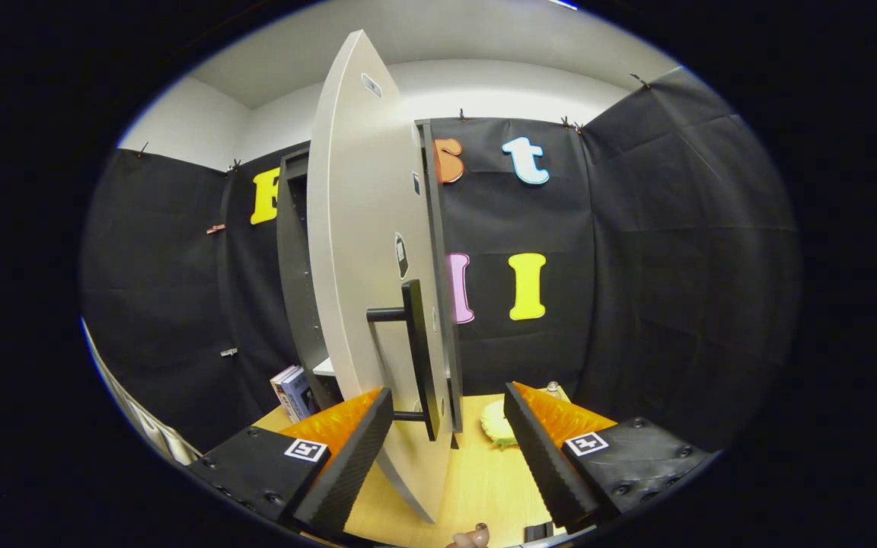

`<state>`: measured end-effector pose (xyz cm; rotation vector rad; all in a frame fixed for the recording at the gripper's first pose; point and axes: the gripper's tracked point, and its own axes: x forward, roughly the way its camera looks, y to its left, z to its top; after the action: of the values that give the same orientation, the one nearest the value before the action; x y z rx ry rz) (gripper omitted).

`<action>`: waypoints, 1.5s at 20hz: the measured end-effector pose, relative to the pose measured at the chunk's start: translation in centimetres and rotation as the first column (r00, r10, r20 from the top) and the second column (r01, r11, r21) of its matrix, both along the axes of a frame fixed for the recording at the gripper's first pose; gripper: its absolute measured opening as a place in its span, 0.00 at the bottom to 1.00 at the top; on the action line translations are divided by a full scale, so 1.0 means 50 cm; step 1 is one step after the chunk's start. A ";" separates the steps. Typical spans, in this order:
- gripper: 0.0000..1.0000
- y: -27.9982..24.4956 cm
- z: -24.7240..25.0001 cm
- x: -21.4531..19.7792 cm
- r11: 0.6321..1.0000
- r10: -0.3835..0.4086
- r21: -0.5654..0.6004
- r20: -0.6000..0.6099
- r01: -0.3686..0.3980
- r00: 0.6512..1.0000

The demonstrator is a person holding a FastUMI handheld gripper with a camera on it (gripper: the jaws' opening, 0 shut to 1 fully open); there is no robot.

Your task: Open the shoe cabinet door, grab the shoes and put them into the shoe cabinet, then close the shoe cabinet door.

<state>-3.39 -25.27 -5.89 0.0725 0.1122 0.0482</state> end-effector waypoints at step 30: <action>0.98 0.409 -0.040 0.113 0.994 0.102 -0.035 0.012 -0.102 0.995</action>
<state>2.27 -4.83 -7.88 0.0324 0.1032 0.1489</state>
